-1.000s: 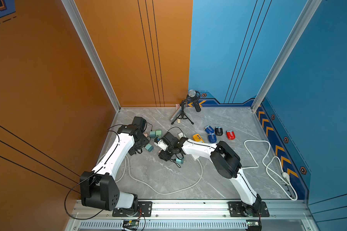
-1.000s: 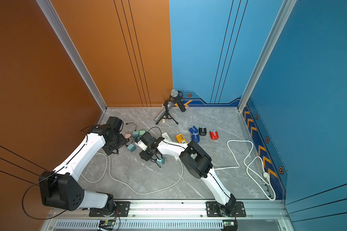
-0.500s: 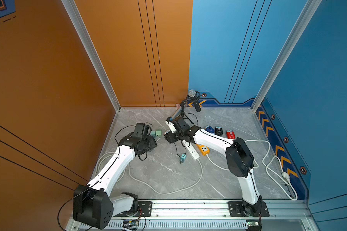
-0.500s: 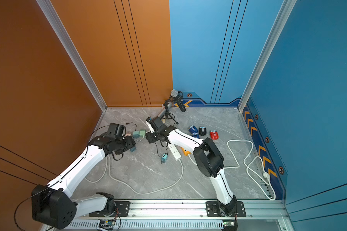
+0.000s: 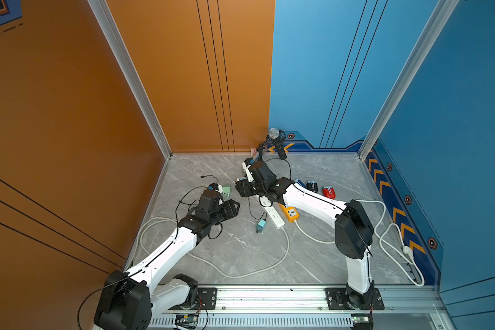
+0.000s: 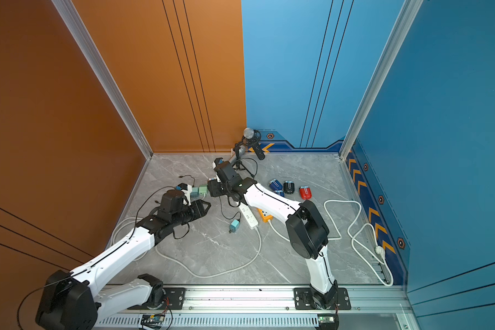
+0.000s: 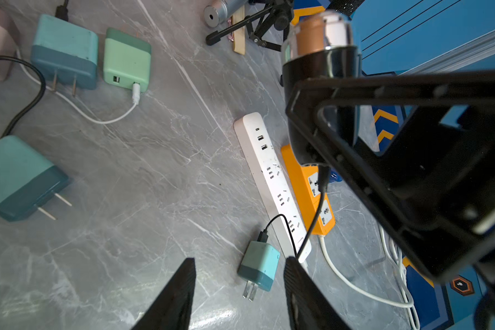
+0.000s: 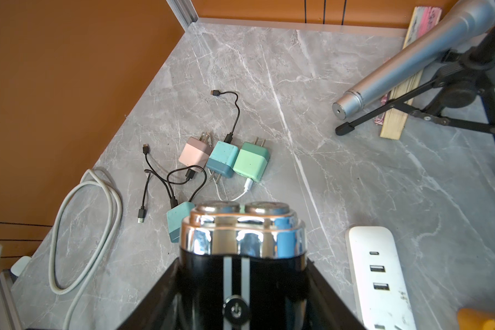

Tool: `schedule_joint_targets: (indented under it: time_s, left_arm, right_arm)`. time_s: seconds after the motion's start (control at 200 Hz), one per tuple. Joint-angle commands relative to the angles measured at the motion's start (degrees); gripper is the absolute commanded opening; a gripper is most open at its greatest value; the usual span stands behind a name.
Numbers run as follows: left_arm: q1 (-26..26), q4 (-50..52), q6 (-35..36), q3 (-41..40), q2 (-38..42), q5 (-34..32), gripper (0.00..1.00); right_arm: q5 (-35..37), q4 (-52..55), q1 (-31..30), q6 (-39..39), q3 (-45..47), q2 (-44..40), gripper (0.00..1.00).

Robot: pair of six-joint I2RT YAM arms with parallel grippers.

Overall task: Unplug the electric shaver
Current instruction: Remove the charging cable from the electric shaver.

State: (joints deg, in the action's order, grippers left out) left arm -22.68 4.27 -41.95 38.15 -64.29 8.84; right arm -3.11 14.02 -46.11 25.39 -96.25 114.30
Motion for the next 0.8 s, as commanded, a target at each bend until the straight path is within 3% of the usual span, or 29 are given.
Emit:
schedule_joint_targets:
  time_s: [0.0, 0.455, 0.796]
  left_arm:
    - [-1.6, -10.6, -0.5, -1.3, 0.1, 1.0, 0.50]
    - [-3.1, -20.1, -1.2, -1.1, -5.8, 5.1, 0.43]
    - [-4.1, -24.4, -2.9, 0.2, -9.4, 4.3, 0.40]
  right_arm:
    - [1.0, -2.5, 0.1, 4.6, 0.9, -3.5, 0.51]
    - [-0.1, -3.8, 0.2, 8.8, 2.9, -5.5, 0.51]
    - [0.4, -6.7, -0.2, 12.0, 6.3, -7.6, 0.49]
